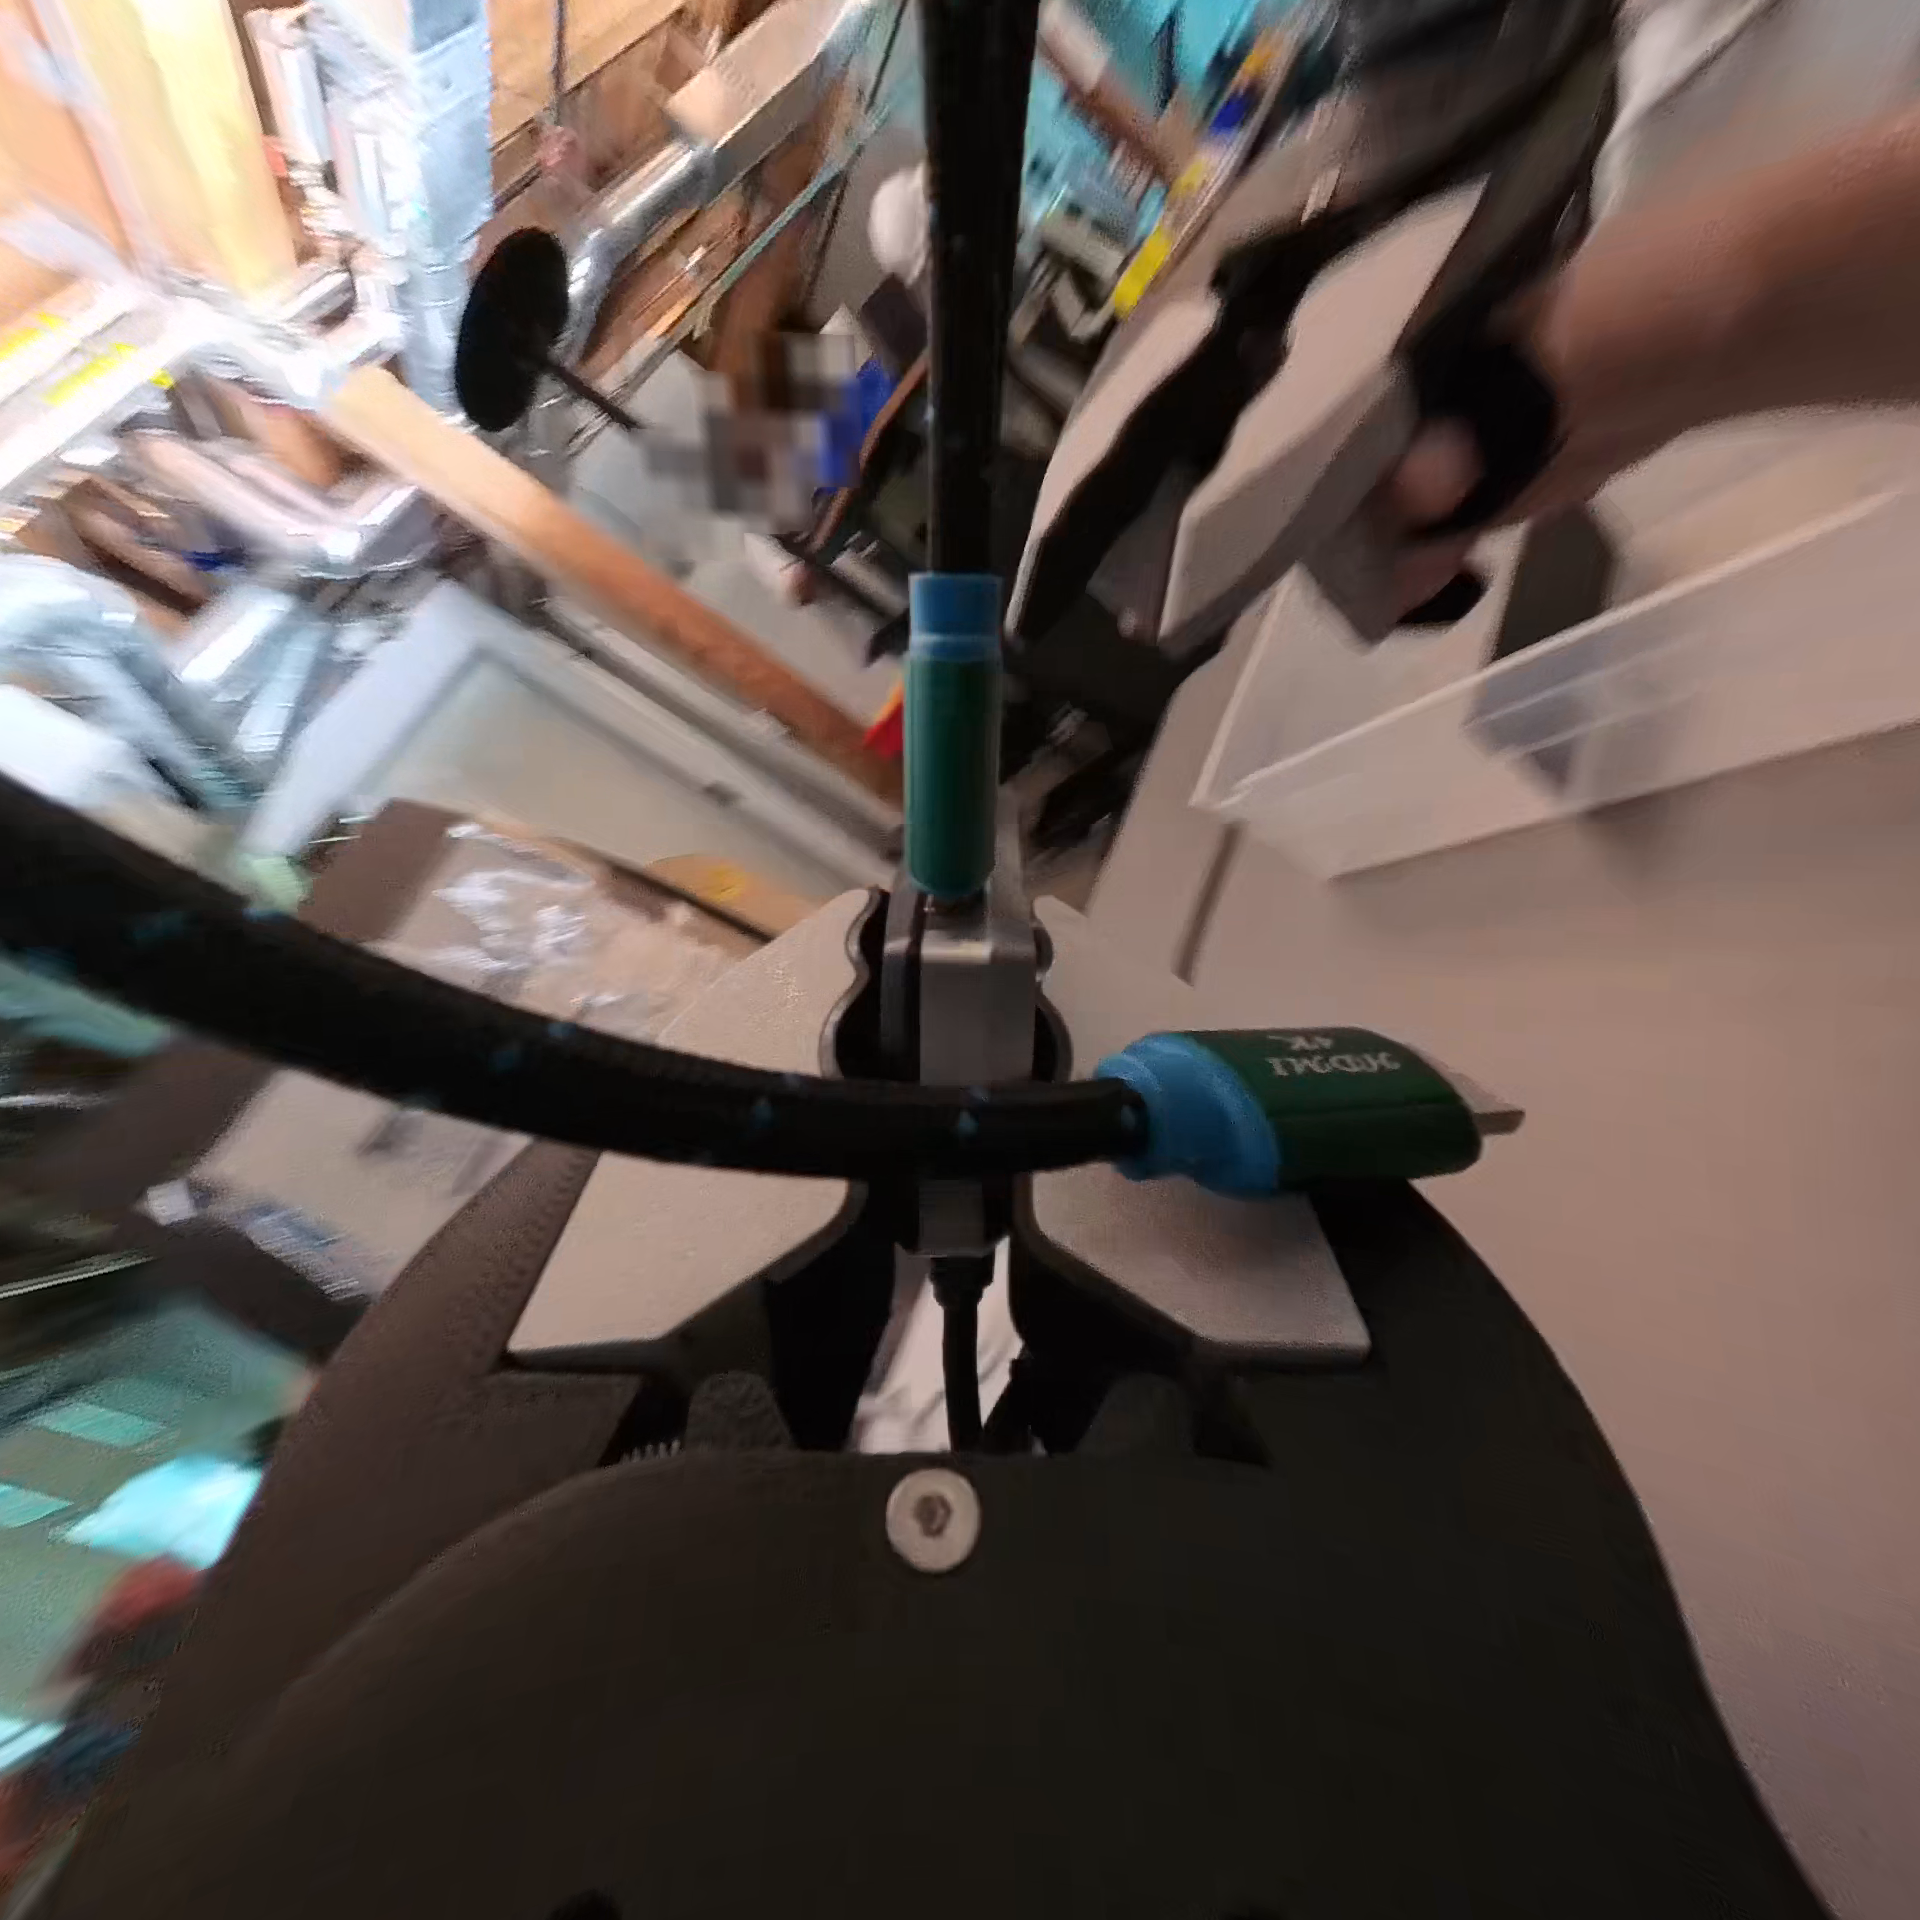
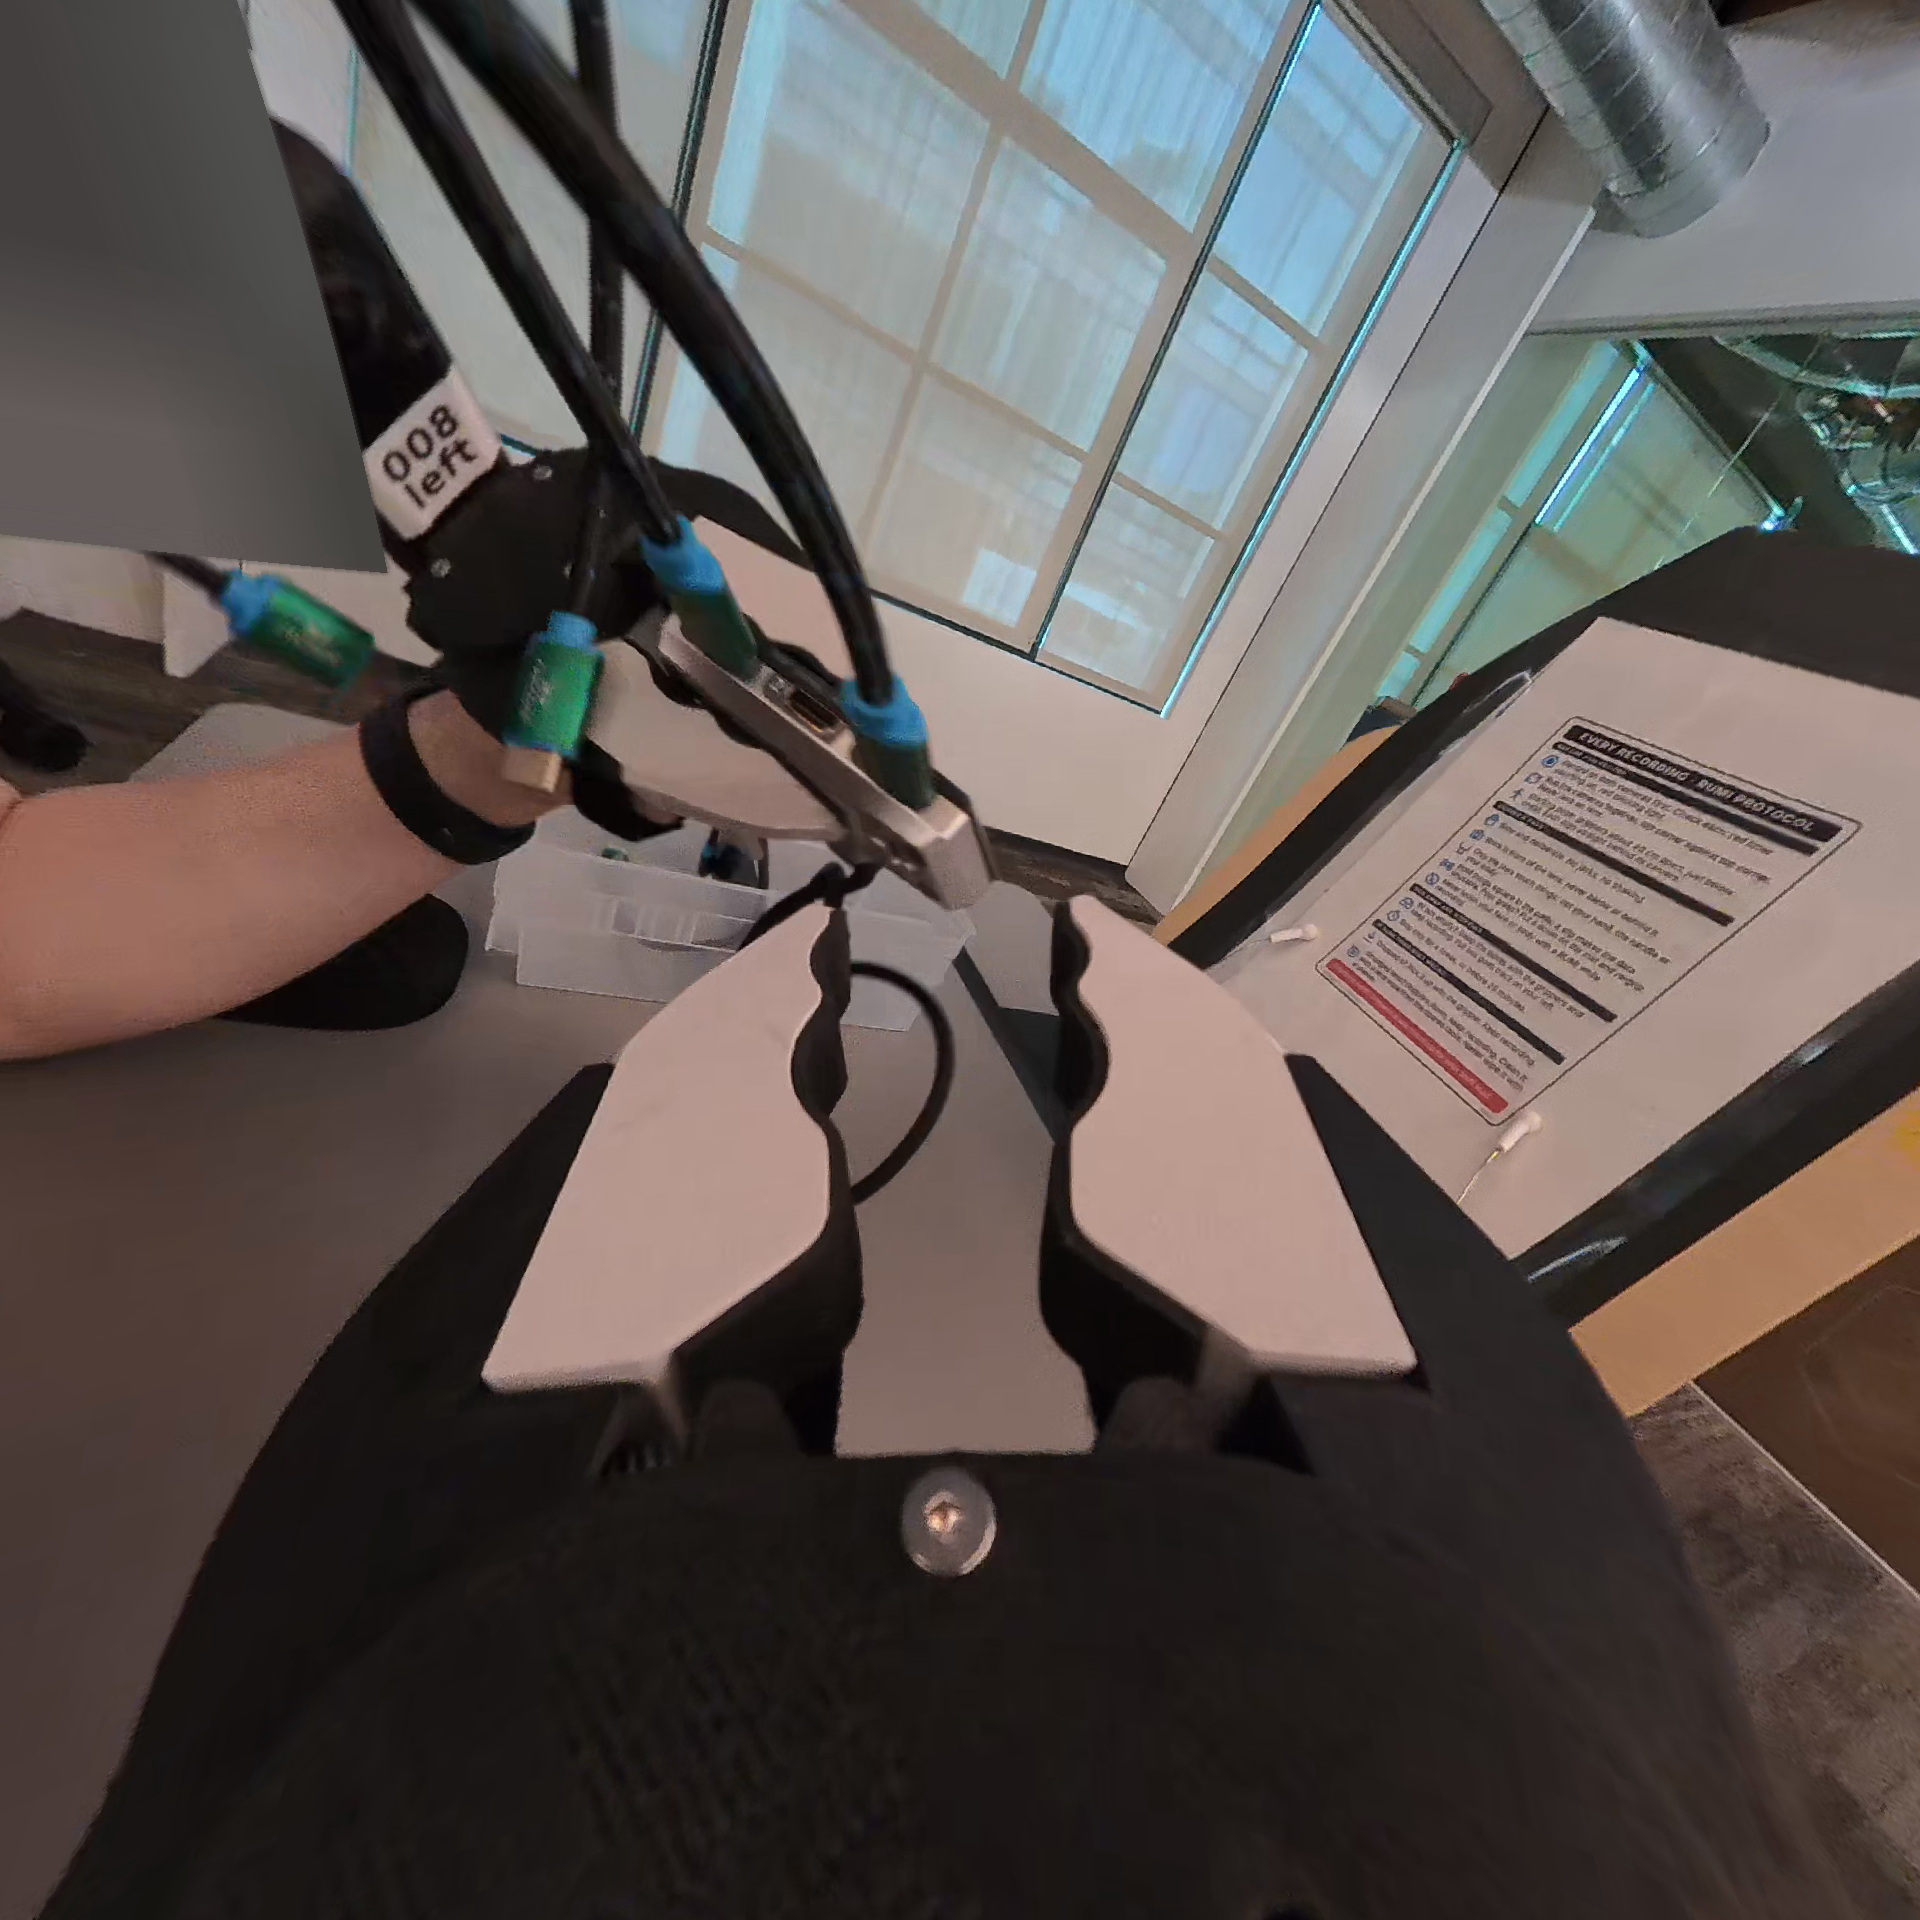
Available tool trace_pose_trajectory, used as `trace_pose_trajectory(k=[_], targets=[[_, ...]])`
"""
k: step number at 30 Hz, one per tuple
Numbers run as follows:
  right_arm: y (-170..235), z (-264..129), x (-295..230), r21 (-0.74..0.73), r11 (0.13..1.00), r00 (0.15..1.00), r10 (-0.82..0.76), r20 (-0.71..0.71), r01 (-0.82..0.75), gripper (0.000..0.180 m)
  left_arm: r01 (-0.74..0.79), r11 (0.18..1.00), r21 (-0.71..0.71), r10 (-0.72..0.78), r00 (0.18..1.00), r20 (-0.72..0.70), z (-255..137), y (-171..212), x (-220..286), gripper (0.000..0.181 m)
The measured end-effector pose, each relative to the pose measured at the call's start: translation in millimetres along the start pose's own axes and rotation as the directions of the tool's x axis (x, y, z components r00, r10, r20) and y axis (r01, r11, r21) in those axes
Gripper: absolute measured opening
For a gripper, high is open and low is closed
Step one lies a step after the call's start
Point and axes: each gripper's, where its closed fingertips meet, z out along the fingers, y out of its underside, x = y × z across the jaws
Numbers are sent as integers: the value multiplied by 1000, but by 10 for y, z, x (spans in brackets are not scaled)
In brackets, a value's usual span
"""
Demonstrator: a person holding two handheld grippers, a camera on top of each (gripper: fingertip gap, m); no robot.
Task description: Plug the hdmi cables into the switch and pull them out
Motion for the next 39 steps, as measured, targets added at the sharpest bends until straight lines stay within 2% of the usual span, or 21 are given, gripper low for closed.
trace_pose_trajectory(k=[3,6,8,10,12,14,16,22,25,29,33,36,39], targets=[[17,72,-84,27,999,998,32,52,-34,43,195,974,117,-174,971,-166,-41,-185,129,21],[9,168,-295,31,997,983,71,169,-77,42,360,918,165,-301,906,-298,-52,-334,214,23],[25,225,-371,22,997,978,67,197,-73,37,444,883,151,-362,851,-381,-39,-375,288,22],[-16,238,-477,55,996,965,59,254,-76,24,518,849,107,-423,786,-451,-9,-377,368,22],[7,224,-496,36,996,957,73,280,-86,22,577,815,60,-479,728,-490,8,-355,397,21],[67,220,-469,-13,995,955,99,278,-99,22,582,813,15,-504,716,-484,29,-277,399,22],[87,201,-429,-22,994,958,107,266,-105,22,566,824,9,-499,735,-460,28,-215,370,24],[65,157,-413,-21,985,941,172,290,-174,22,581,814,18,-500,716,-487,23,-246,381,21],[-13,163,-410,23,981,939,180,293,-195,26,607,795,-4,-530,690,-493,90,-263,431,20],[-7,144,-397,-37,979,938,202,282,-200,21,662,750,-20,-568,628,-533,136,-274,480,20],[21,91,-403,-86,978,939,204,278,-187,21,625,780,-21,-542,659,-522,163,-285,518,20],[-15,69,-345,-78,979,949,201,244,-188,36,639,769,-1,-543,653,-528,168,-342,520,20],[20,48,-352,-108,968,934,246,260,-225,32,653,757,-7,-559,643,-523,189,-327,517,20]])
